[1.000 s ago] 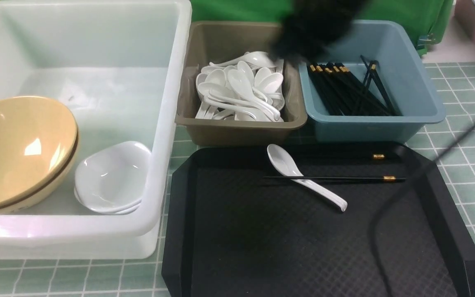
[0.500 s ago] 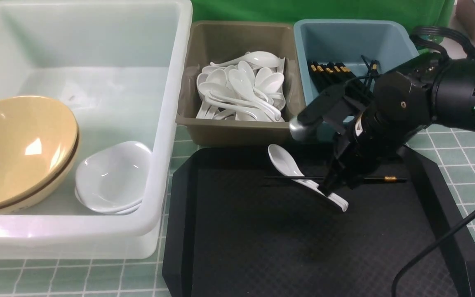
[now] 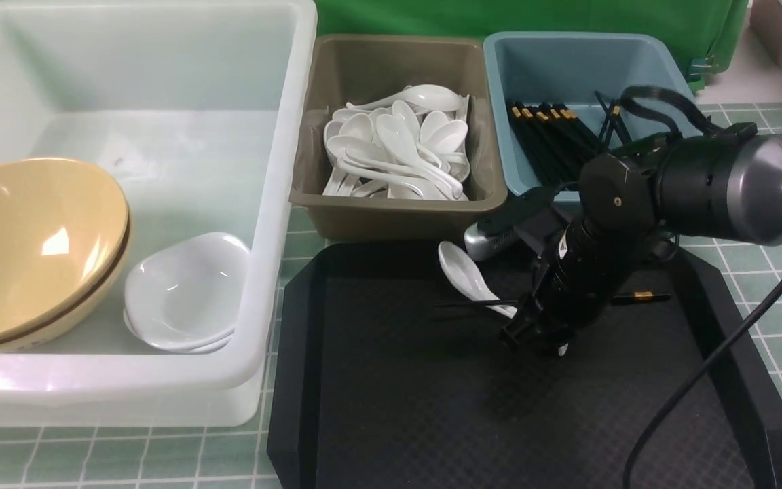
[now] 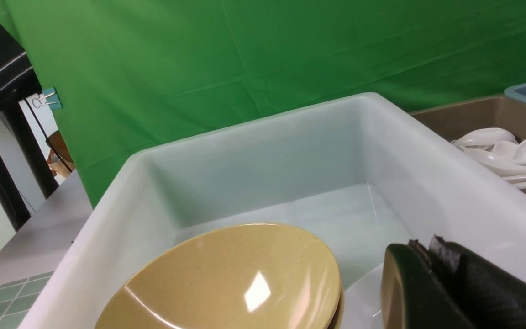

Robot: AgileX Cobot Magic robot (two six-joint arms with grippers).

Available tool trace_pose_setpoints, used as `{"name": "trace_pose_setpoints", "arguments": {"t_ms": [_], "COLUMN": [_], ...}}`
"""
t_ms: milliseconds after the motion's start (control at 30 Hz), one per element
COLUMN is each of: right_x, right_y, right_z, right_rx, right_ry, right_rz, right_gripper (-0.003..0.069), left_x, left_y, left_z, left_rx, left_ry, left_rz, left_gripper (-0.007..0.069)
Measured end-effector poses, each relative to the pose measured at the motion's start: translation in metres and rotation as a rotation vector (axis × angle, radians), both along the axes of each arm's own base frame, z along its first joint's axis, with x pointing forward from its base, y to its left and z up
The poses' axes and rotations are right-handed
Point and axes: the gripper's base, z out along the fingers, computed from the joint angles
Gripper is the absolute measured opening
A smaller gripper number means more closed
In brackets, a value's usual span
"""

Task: On blue table put chopsticks spoon bowls plates into blue grey white boxes.
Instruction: 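Reach down and grasp the white spoon resting in the bowl with the right gripper, then place the white spoon into the bin of spoons with the right gripper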

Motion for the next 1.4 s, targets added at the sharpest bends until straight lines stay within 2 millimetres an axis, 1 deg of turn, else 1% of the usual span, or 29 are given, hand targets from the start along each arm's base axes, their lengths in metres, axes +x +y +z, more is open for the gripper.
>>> {"name": "trace_pose_setpoints", "arguments": {"t_ms": [67,133,233,267,300,333,400,433,533,600,633,667,767,800,833,900,967,1000,1033,1067,1100,1133,1167,1200,1267,1300,1367,1400], "right_x": [-0.003,-0.005,-0.015,-0.017,-0.022,-0.024,-0.027,-0.031,-0.034,-0.034,-0.034,-0.030,-0.015,-0.012,0.004,0.021,0.045,0.049,0.063,0.065,0.074,0.083,0.086,0.092,0.094,0.097,0.097,0.096], "right_y": [0.004,0.006,0.013,0.015,0.016,0.017,0.018,0.021,0.024,0.035,0.035,0.040,0.047,0.047,0.048,0.048,0.048,0.047,0.050,0.050,0.051,0.054,0.054,0.055,0.055,0.053,0.049,0.046], "right_z": [0.000,0.001,0.007,0.011,0.020,0.026,0.033,0.041,0.051,0.067,0.068,0.077,0.096,0.098,0.109,0.118,0.125,0.125,0.121,0.121,0.114,0.103,0.099,0.090,0.084,0.075,0.071,0.072], "right_rx": [0.054,0.083,0.168,0.191,0.229,0.245,0.276,0.318,0.377,0.504,0.513,0.568,0.613,0.614,0.619,0.619,0.615,0.615,0.618,0.618,0.616,0.612,0.613,0.606,0.601,0.588,0.569,0.563], "right_ry": [0.040,0.063,0.137,0.148,0.159,0.161,0.162,0.162,0.149,0.118,0.114,0.078,-0.070,-0.098,-0.255,-0.401,-0.558,-0.575,-0.609,-0.611,-0.612,-0.596,-0.591,-0.575,-0.562,-0.537,-0.500,-0.486], "right_rz": [0.023,0.037,0.085,0.096,0.125,0.145,0.163,0.191,0.224,0.297,0.300,0.316,0.300,0.290,0.224,0.151,0.055,0.041,-0.004,-0.008,-0.024,-0.036,-0.045,-0.052,-0.055,-0.051,-0.019,-0.005], "right_gripper": [0.0187,0.0176,0.0176,0.0176,0.0176,0.0176,0.0176,0.0176,0.0176,0.0176,0.0176,0.0176,0.0176,0.0176,0.0176,0.0176,0.0176,0.0176,0.0176,0.0176,0.0176,0.0176,0.0178,0.0190,0.0204,0.0251,0.0317,0.0344], "left_x": [0.000,0.000,0.000,0.000,0.000,0.000,0.000,0.000,0.000,0.000,0.000,0.000,0.000,0.000,0.000,0.000,0.000,0.000,0.000,0.000,0.000,0.000,0.000,0.000,0.000,0.000,0.000,0.000], "left_y": [0.000,0.000,0.000,0.000,0.000,0.000,0.000,0.000,0.000,0.000,0.000,0.000,0.000,0.000,0.000,0.000,0.000,0.000,0.000,0.000,0.000,0.000,0.000,0.000,0.000,0.000,0.000,0.000], "left_z": [0.000,0.000,0.000,0.000,0.000,0.001,0.001,0.001,0.001,0.001,0.001,0.001,0.001,0.001,0.001,0.001,0.001,0.001,0.001,0.001,0.001,0.000,0.000,0.000,0.000,0.000,0.000,0.000], "left_rx": [0.000,0.000,0.000,0.001,0.001,0.001,0.001,0.001,0.001,0.002,0.002,0.002,0.002,0.002,0.003,0.005,0.005,0.005,0.005,0.005,0.006,0.008,0.008,0.008,0.008,0.009,0.009,0.009], "left_ry": [0.000,0.000,-0.003,-0.003,-0.003,-0.006,-0.006,-0.006,-0.006,-0.006,-0.006,-0.006,-0.006,-0.006,-0.006,-0.006,-0.006,-0.006,-0.006,-0.006,-0.006,-0.006,-0.006,-0.006,-0.006,-0.006,-0.006,-0.006], "left_rz": [0.000,0.000,0.000,0.001,0.001,0.001,0.001,0.001,0.001,0.002,0.002,0.002,0.002,0.002,0.002,0.003,0.003,0.003,0.003,0.003,0.003,0.004,0.004,0.004,0.004,0.004,0.004,0.004], "left_gripper": [0.0003,0.0003,0.0003,0.0003,0.0003,0.0003,0.0003,0.0003,0.0003,0.0003,0.0003,0.0003,0.0003,0.0003,0.0003,0.0003,0.0003,0.0003,0.0003,0.0003,0.0003,0.0003,0.0003,0.0003,0.0003,0.0003,0.0003,0.0003]}}
